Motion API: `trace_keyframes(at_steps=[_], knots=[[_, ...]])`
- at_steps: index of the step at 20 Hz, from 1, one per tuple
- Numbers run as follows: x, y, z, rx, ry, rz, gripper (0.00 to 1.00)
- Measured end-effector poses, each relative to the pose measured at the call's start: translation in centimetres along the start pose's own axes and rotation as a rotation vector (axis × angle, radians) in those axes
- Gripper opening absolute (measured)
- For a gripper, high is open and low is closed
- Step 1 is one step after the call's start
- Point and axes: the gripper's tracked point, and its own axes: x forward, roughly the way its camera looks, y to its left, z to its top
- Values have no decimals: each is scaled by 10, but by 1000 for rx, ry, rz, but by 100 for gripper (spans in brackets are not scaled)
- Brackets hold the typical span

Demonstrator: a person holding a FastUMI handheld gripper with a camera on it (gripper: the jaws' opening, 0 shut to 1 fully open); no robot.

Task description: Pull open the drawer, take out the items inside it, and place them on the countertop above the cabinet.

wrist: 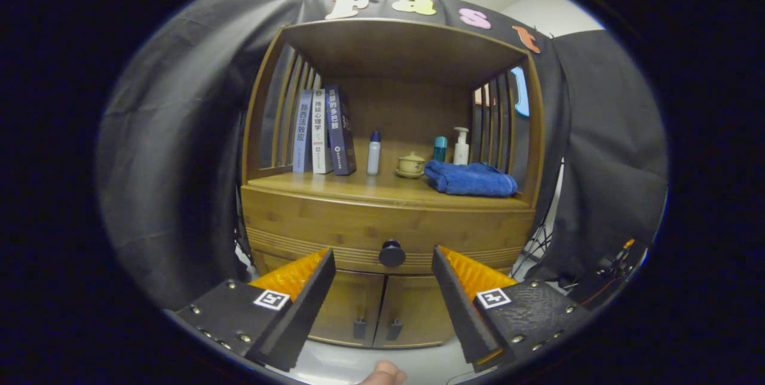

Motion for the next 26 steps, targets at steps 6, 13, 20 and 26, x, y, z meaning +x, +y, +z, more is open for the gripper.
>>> trace_keyframes(at_steps=[6,13,20,26], knots=[[57,11,-31,-69,73,2,98],[107,-26,-53,-48,125,-100,97],[115,-17,-64,13,151,-107,51],[117,-19,-67,4,176,-95,39]])
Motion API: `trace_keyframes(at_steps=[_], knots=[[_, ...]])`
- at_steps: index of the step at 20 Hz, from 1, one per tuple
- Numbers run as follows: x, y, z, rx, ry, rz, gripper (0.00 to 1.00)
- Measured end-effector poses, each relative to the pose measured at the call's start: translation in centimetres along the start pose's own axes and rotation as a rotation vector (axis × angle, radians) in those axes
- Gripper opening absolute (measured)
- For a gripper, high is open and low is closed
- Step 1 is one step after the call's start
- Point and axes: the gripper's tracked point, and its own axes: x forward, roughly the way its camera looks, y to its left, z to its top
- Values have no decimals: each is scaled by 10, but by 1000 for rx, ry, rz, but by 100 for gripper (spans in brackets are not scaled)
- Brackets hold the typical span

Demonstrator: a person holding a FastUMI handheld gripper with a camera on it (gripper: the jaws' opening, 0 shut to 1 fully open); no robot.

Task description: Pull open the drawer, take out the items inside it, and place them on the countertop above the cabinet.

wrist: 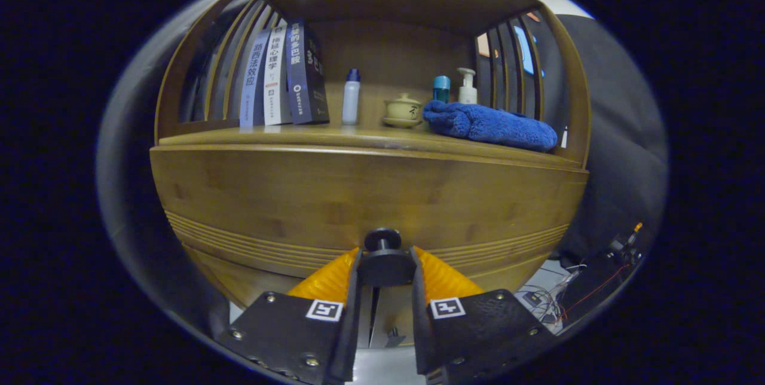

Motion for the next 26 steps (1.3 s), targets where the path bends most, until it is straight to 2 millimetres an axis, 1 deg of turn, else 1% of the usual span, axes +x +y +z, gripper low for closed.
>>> trace_keyframes(at_steps=[4,7,9,10,11,12,13,16,18,20,21,22,24,26], knots=[[-13,1,2,67,-34,15,39],[-12,-2,2,6,-14,11,39],[-10,0,6,65,-42,32,39],[-4,1,9,114,-73,36,39],[0,1,12,148,-91,36,44],[1,-2,17,167,-108,33,44],[3,-1,16,159,-102,30,44],[1,-3,14,60,-75,1,44],[2,0,13,57,-56,-1,36],[-2,0,12,53,-39,-9,30],[-1,-1,12,45,-31,-19,30],[-5,0,9,16,-25,-20,30],[-11,1,8,34,-21,-10,30],[-22,0,4,52,-16,-20,30]])
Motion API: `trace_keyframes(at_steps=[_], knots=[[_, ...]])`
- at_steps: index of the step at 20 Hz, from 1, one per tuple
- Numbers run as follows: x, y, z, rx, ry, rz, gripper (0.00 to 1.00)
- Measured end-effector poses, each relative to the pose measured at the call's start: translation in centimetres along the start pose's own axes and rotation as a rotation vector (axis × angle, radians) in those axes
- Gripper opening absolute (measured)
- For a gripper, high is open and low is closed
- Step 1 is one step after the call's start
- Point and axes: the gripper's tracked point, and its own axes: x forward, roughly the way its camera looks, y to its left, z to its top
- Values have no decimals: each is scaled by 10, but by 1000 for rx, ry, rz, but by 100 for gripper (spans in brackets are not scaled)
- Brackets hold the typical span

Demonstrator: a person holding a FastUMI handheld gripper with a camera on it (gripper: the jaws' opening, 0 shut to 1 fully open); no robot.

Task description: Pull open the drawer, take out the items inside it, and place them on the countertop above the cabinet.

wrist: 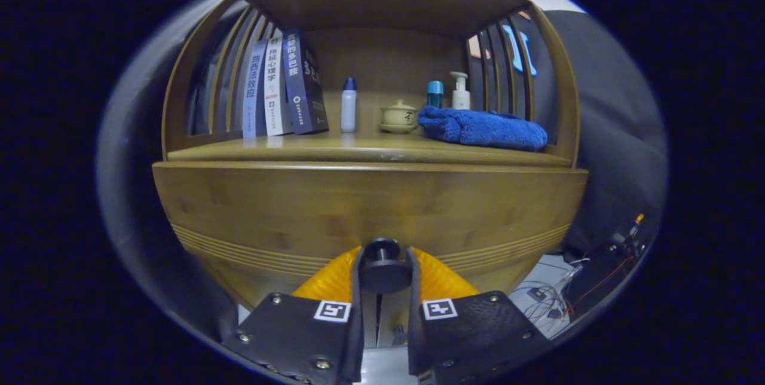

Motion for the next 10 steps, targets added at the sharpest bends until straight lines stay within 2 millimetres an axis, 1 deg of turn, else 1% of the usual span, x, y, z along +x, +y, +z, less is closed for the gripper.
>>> trace_keyframes(at_steps=[2,4,7,10], knots=[[-9,-4,-2,-7,9,-9,30],[-18,-4,-3,24,2,3,30],[-27,-6,-8,3,26,10,30],[-33,-6,-7,-32,28,11,30]])
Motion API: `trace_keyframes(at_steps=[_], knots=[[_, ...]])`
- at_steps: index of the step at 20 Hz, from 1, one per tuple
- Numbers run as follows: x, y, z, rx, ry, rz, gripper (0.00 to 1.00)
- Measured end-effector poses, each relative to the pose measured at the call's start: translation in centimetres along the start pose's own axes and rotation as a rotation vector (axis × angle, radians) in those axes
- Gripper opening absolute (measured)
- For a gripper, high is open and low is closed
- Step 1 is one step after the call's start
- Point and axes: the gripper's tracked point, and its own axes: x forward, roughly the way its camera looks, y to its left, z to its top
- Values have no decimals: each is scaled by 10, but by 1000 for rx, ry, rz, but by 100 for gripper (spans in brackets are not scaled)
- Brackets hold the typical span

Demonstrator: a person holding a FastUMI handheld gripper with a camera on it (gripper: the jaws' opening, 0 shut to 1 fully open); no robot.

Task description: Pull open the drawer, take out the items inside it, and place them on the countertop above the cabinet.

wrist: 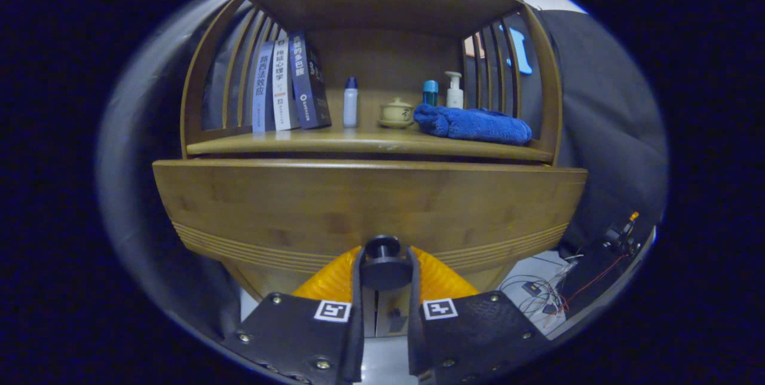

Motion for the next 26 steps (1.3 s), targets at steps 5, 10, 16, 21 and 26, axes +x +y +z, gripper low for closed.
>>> trace_keyframes(at_steps=[5,10,16,21,26], knots=[[-42,-6,-13,-23,14,9,30],[-75,-10,-27,-14,37,-2,30],[-113,-14,-43,-35,57,-8,30],[-122,-17,-46,-48,39,7,30],[-122,-18,-48,-54,59,33,30]])
